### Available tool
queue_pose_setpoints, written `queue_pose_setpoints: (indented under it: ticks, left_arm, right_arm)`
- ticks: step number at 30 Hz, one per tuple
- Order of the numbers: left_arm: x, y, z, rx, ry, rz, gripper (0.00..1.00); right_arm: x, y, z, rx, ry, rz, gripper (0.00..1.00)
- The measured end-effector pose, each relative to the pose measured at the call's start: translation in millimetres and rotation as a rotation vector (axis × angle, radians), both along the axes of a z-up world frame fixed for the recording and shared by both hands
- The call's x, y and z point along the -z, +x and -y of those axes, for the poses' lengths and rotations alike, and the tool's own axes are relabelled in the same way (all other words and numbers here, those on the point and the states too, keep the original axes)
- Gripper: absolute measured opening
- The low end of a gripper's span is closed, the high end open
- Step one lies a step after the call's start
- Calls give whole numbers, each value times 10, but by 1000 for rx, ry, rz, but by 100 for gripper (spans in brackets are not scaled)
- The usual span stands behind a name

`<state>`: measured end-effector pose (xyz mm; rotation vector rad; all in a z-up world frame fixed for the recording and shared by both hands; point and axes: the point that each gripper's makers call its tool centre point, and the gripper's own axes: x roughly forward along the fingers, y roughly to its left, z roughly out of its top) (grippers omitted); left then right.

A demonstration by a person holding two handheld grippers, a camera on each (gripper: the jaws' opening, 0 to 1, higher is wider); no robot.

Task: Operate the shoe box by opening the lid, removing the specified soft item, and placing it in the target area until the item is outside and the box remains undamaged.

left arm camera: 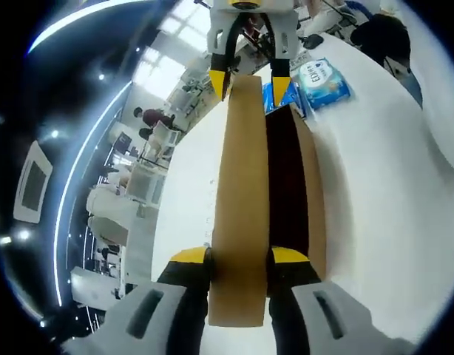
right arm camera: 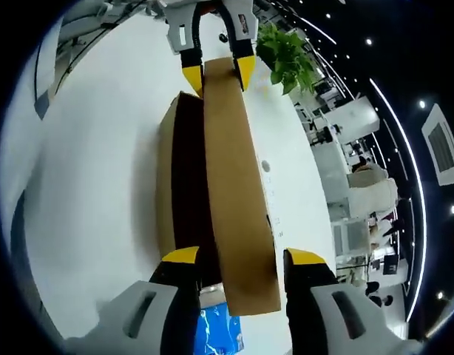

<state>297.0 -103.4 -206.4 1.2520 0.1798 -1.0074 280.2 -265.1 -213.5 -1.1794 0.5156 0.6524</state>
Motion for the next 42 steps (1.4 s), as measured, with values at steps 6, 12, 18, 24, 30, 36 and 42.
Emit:
queue_pose_setpoints:
  ticks: [6,12,18,24,30,36,42]
  left_arm:
    - [3,1,10,6,2,1,30]
    - [80,-43,48,12,16,9,29]
    - [150,-78,39,14,-2,22,30]
    - [271,-124,34,1,-18,9,30]
    - [419,-174,39,-3,-2,33,31]
    - [519,-178,42,-3,8,35,32]
    - [570,-177,52,4,15,29,43]
  right_arm:
    - [6,36,-105,-81,-60,58,33]
    - [72,28,-55,-68,-79,78,31]
    - [119,-19,-52,-68,-61,89,31]
    - [256,-83,-74,-81,-112,119,30]
    - [374,-136,-62,-106,-130,135,31]
    - [468,-126,-62,-118,-153,136,31]
    - [451,-100,-64,-119,-151,145,31]
